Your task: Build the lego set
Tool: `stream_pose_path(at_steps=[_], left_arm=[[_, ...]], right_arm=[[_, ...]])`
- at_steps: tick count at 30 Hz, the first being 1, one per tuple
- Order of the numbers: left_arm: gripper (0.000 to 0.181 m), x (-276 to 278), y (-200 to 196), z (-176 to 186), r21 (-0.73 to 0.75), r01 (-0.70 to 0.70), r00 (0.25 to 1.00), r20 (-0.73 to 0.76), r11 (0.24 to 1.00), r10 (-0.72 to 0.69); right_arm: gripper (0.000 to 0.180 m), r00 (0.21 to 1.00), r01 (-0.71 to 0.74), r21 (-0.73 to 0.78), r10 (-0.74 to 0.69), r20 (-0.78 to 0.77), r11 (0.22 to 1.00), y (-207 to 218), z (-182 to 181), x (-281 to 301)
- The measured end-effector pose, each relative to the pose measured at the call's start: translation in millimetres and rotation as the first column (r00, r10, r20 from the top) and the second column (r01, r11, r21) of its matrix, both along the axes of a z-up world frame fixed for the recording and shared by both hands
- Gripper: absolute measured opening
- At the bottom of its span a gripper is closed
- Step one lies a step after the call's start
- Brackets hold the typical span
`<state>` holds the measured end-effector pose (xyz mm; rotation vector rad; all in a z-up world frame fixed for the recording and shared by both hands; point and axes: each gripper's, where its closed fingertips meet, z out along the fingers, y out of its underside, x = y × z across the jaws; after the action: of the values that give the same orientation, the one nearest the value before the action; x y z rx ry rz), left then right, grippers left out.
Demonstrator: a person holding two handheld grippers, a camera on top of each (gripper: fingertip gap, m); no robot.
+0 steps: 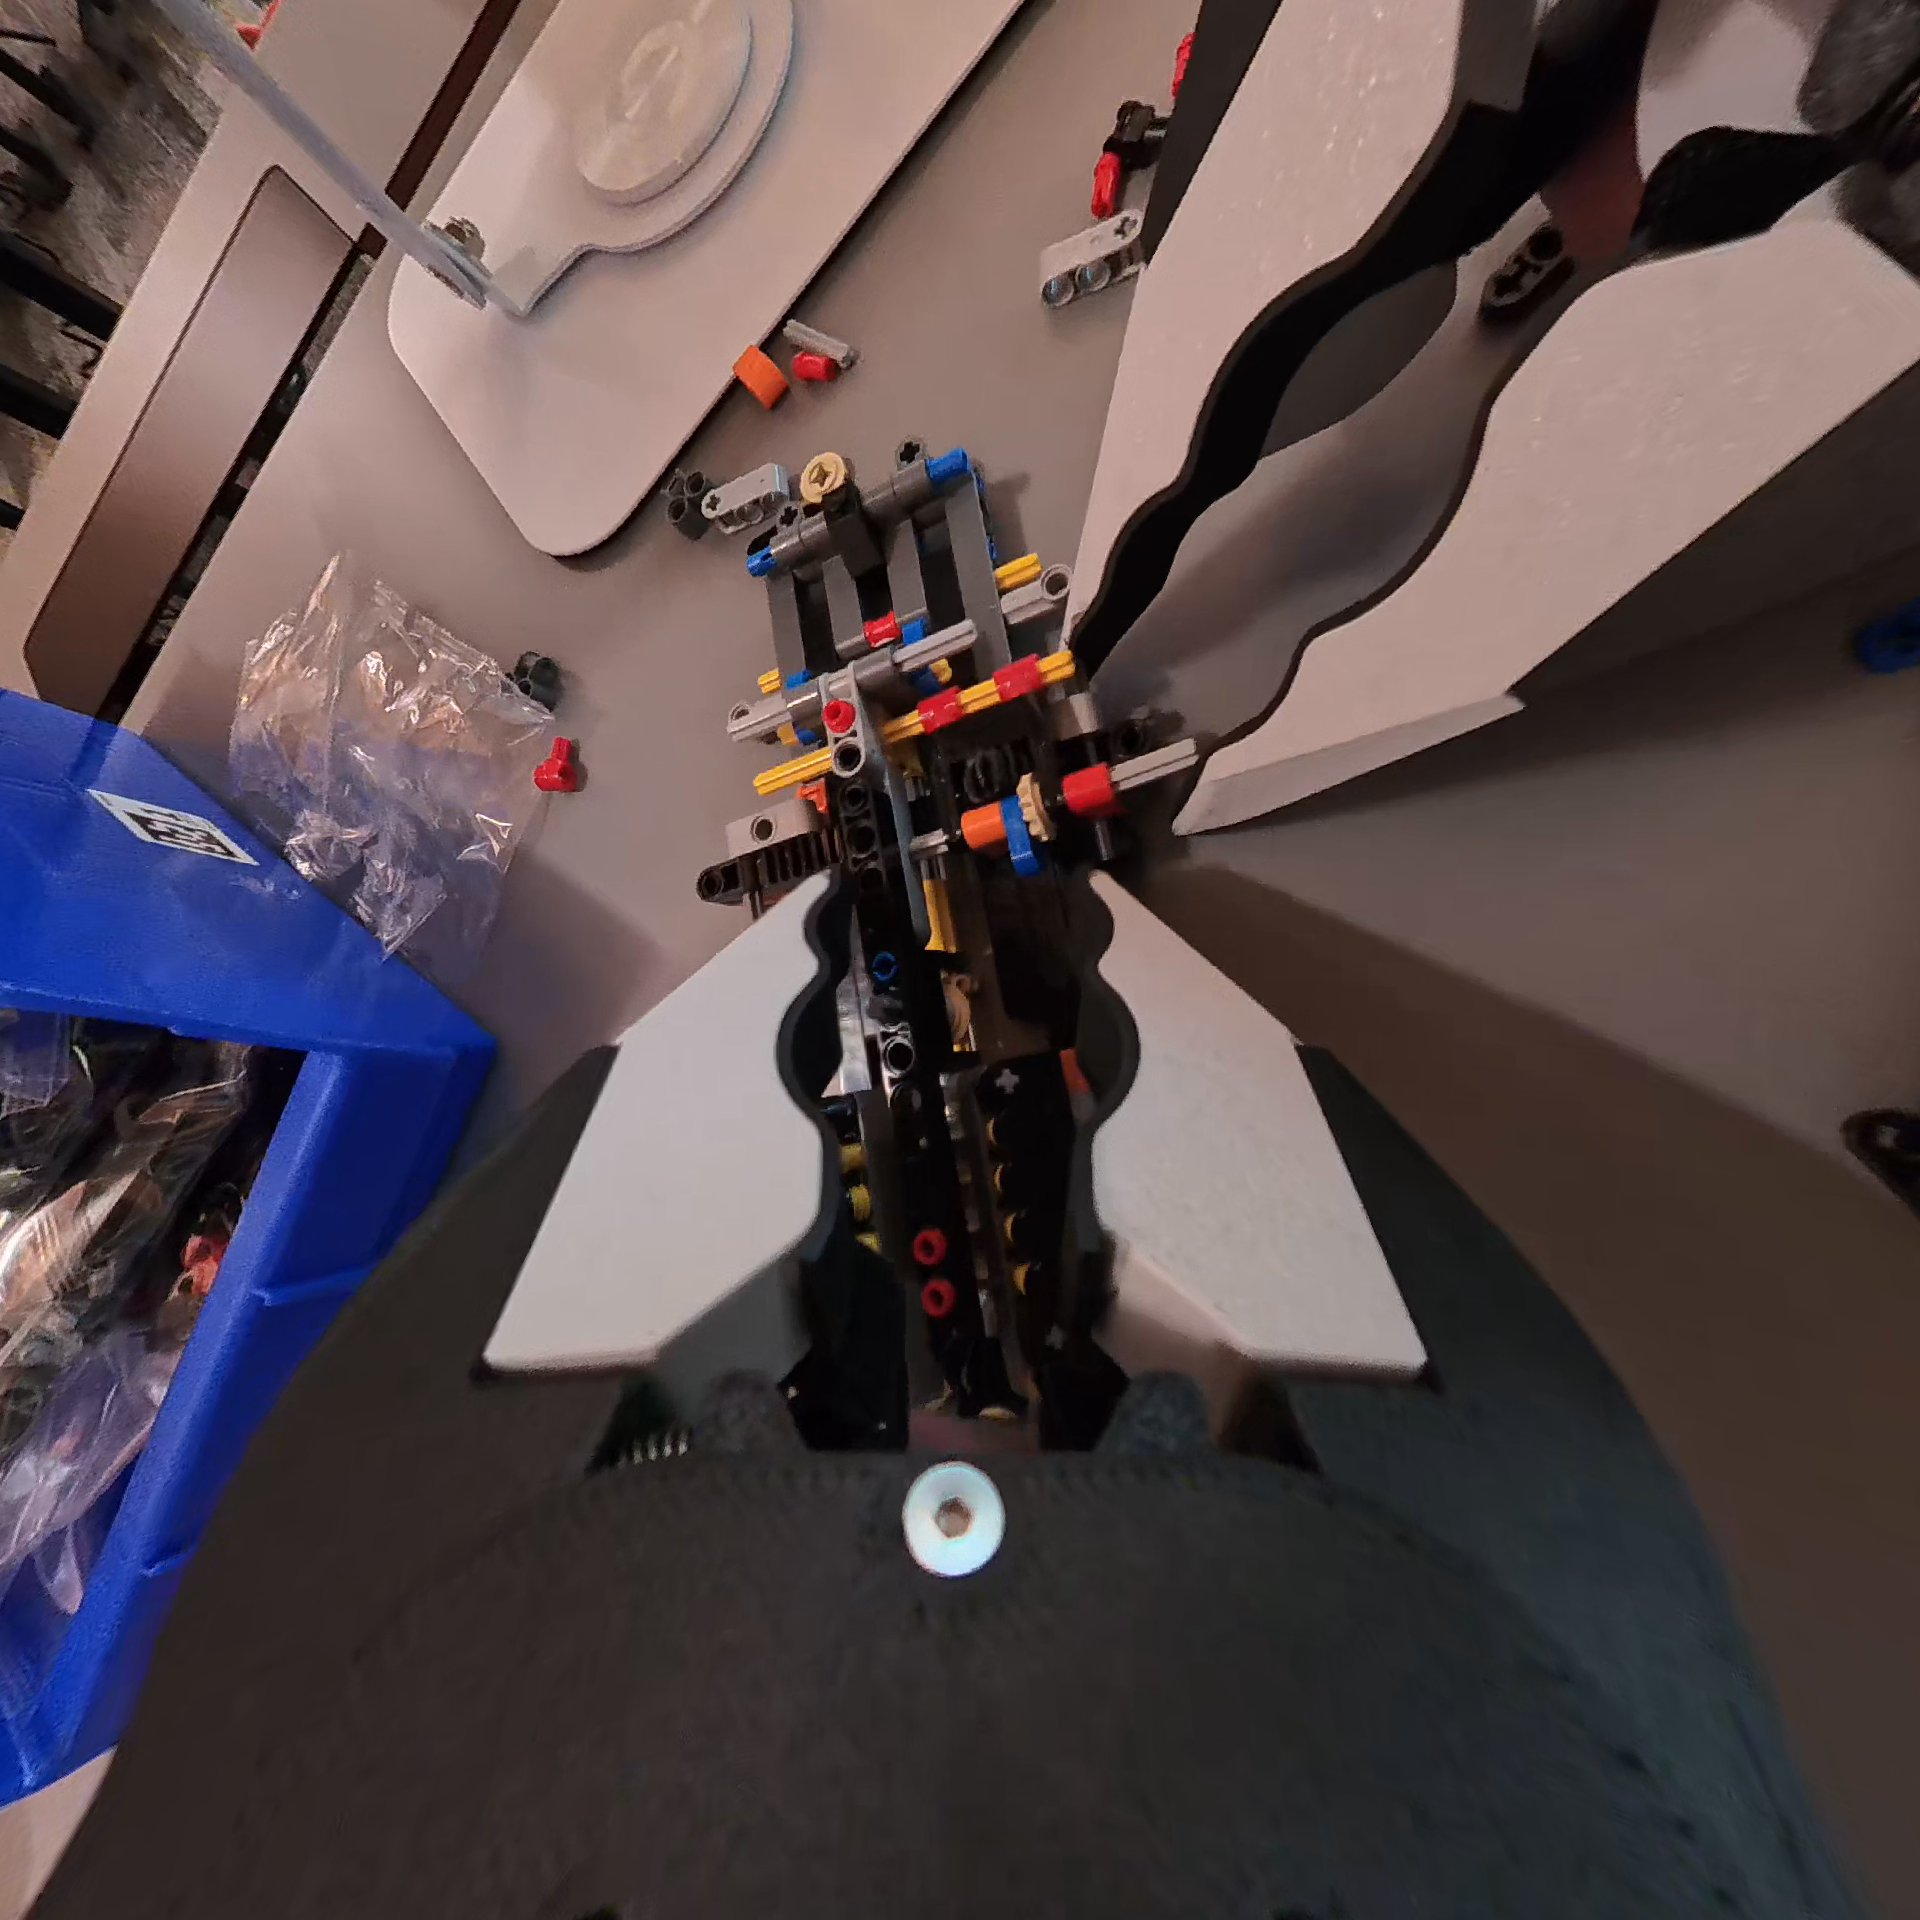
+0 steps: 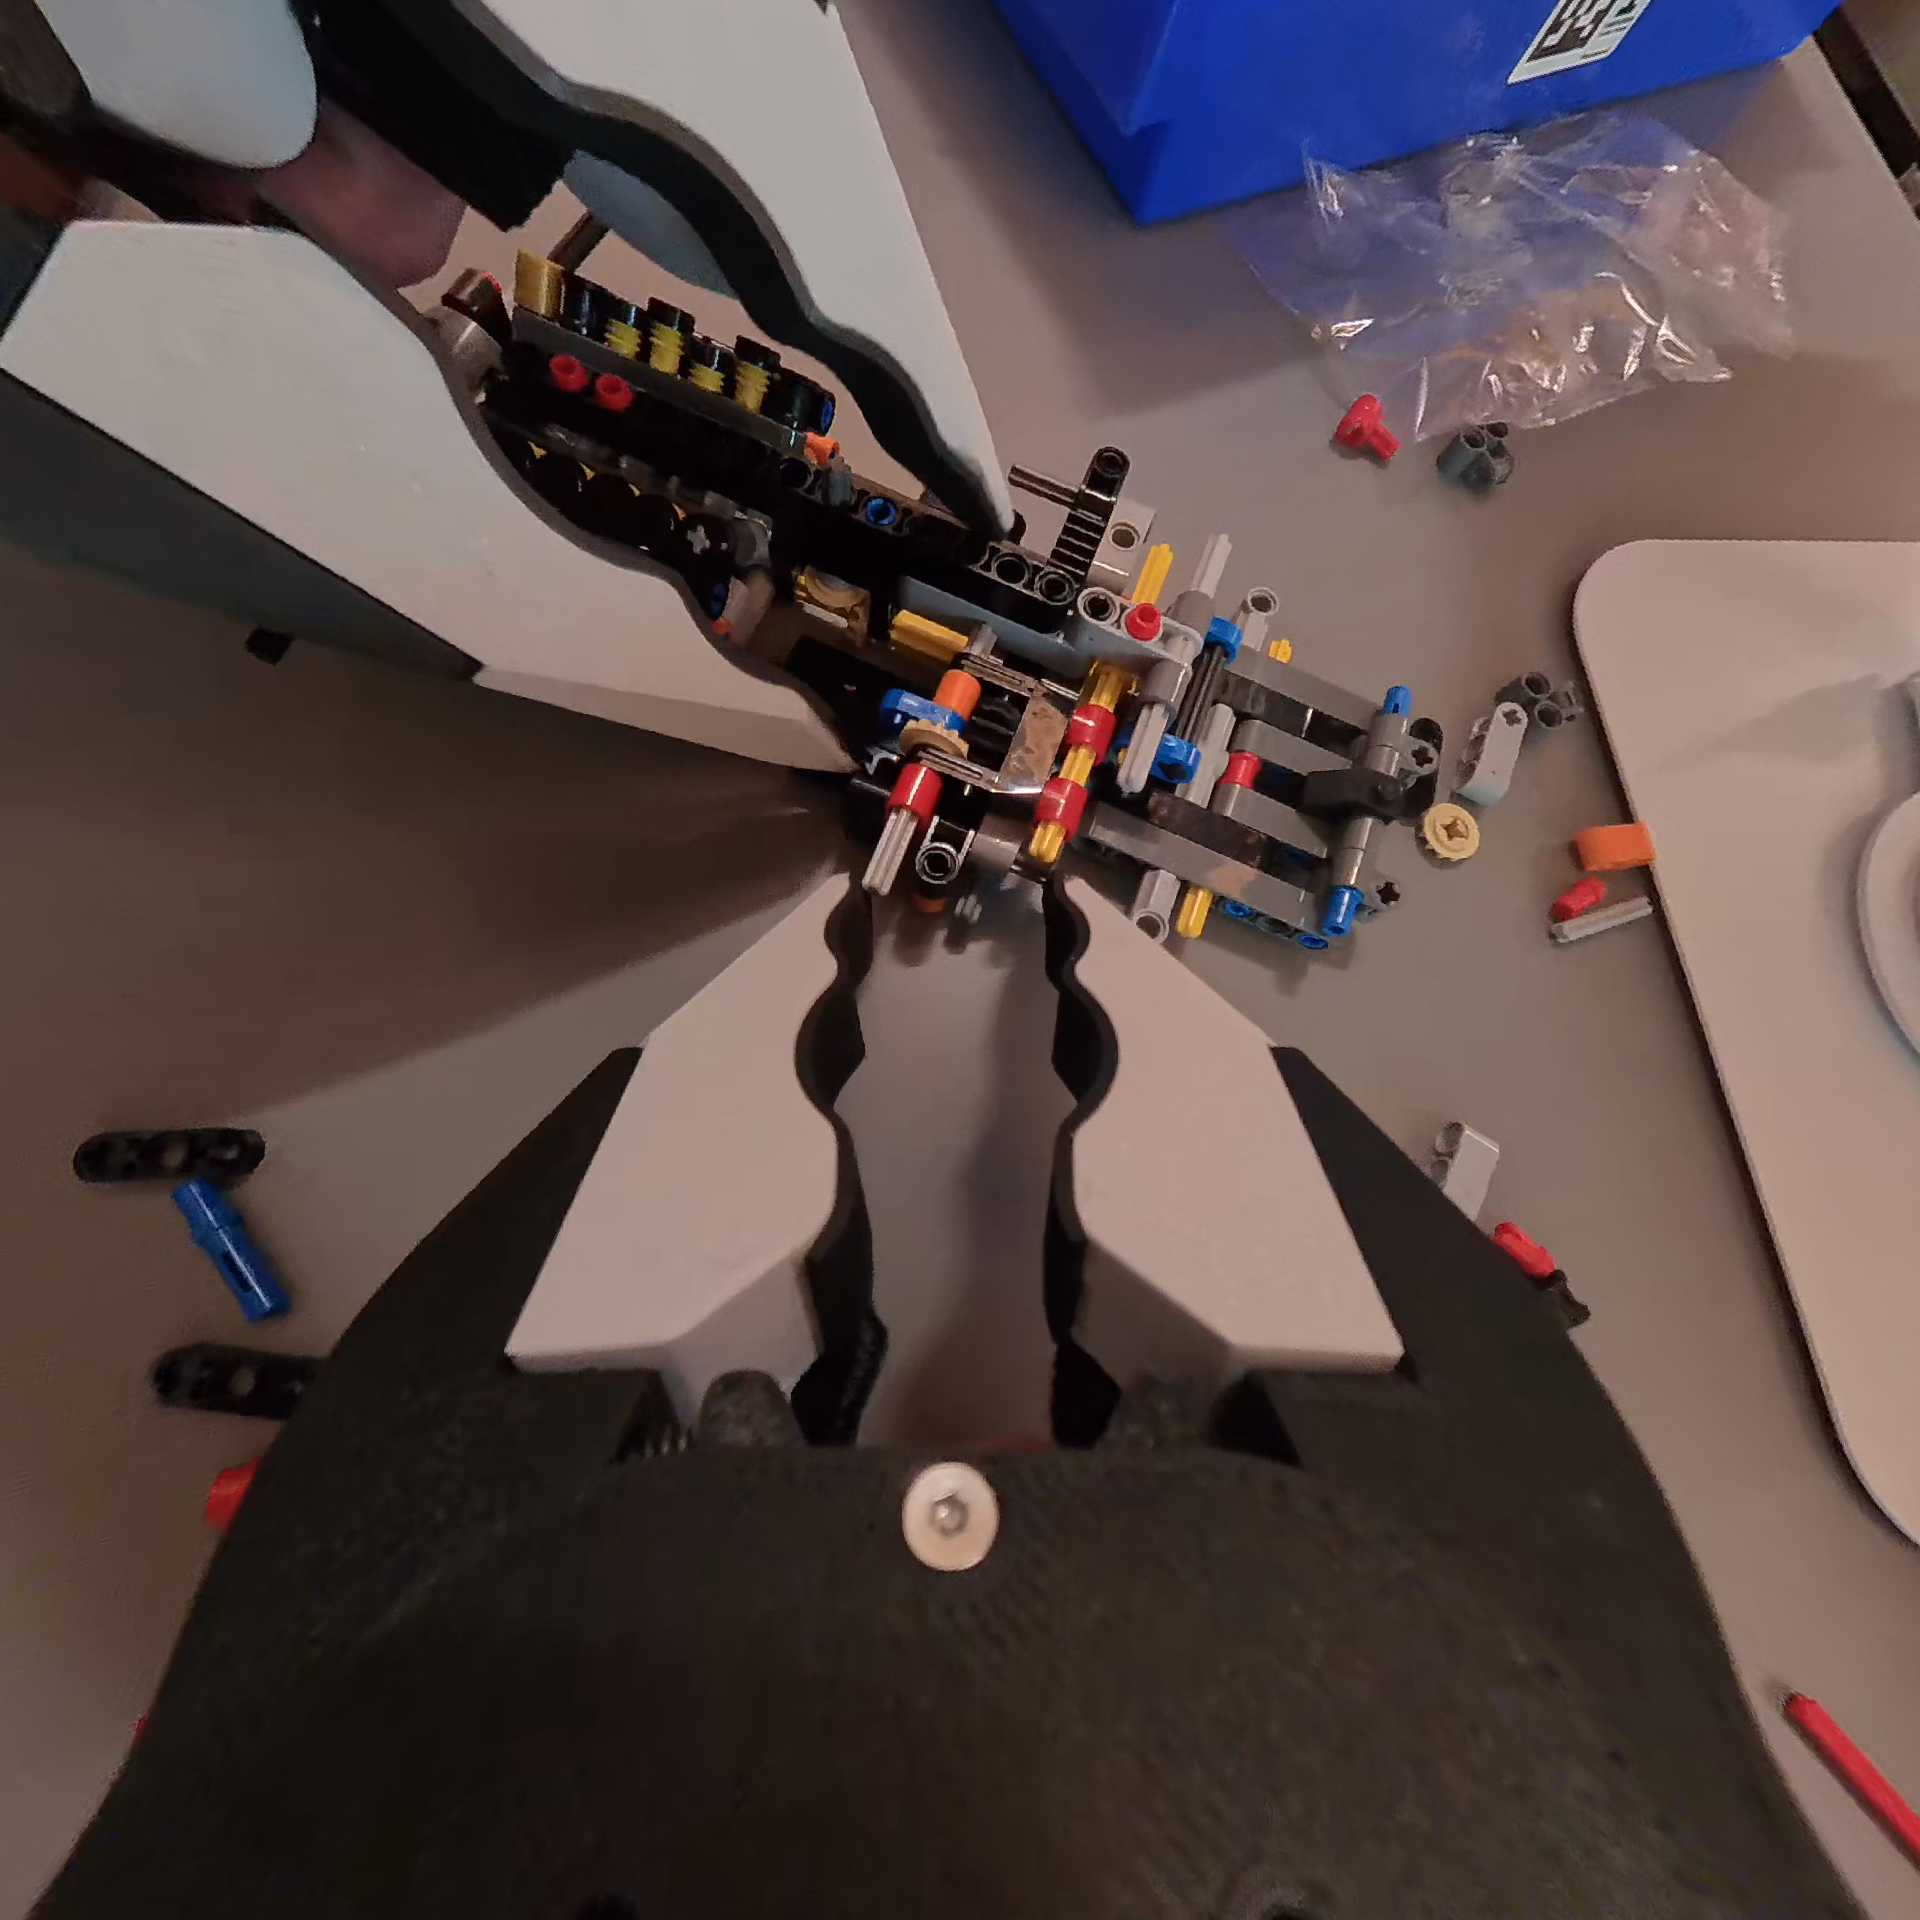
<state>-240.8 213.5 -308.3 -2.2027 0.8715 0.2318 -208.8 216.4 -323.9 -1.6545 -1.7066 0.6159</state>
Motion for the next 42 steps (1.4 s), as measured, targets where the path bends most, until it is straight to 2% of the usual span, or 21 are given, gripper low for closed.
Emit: stream_pose_path(at_steps=[42], left_arm=[[0.041,-1.4,-1.1,-1.9,-0.026,0.022,0.998,0.061,0.999,-0.02]], right_arm=[[0.025,0.999,-0.048,0.042,0.048,0.007,0.998,-4.6,-0.7,-3.8]])
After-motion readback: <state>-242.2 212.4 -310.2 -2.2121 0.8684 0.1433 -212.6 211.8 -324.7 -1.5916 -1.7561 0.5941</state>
